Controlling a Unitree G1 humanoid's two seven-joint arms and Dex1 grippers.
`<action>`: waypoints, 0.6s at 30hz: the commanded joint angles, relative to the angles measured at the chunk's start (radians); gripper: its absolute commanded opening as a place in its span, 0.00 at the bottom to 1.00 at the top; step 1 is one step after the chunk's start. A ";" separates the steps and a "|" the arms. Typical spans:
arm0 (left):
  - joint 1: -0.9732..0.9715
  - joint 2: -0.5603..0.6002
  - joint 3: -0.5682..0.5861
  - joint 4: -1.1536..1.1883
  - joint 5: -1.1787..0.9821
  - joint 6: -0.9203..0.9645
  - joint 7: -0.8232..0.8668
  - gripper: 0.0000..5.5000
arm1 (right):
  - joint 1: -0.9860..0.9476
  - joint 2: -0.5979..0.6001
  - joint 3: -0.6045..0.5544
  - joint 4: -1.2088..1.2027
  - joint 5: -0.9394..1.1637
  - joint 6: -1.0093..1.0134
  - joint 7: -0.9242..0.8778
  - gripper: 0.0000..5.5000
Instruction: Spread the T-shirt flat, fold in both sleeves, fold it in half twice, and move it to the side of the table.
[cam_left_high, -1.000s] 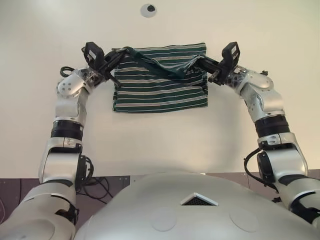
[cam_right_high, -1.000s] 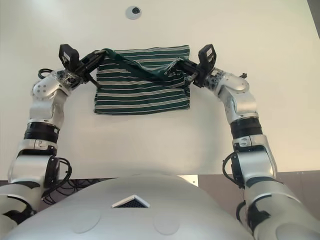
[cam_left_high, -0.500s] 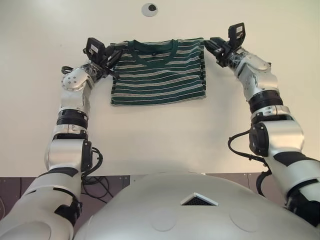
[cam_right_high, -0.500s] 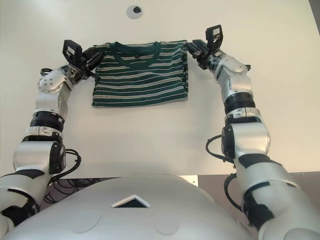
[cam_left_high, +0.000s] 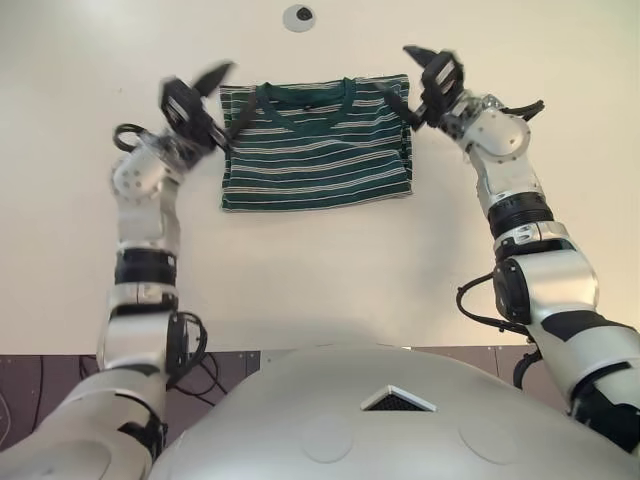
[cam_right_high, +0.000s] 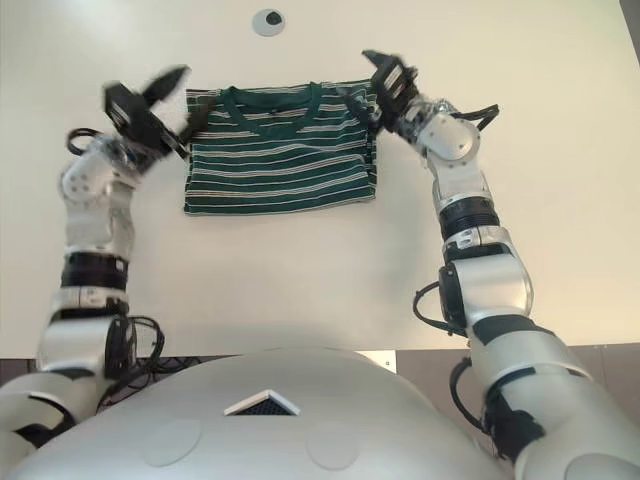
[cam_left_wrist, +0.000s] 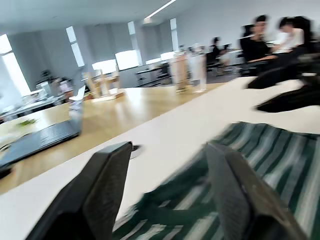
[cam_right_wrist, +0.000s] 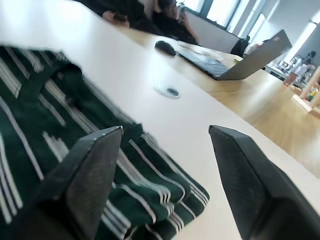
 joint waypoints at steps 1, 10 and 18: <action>0.098 0.086 -0.126 -0.033 0.177 -0.074 -0.066 0.48 | 0.008 -0.048 0.101 0.020 -0.151 -0.009 -0.042 0.58; -0.101 0.312 -0.360 0.244 0.991 -0.278 0.487 0.48 | 0.359 -0.236 0.184 -0.544 0.076 0.189 0.496 0.58; -0.370 0.427 -0.605 0.408 1.424 -0.297 0.973 0.48 | 0.670 -0.390 0.262 -1.116 0.378 0.423 0.697 0.58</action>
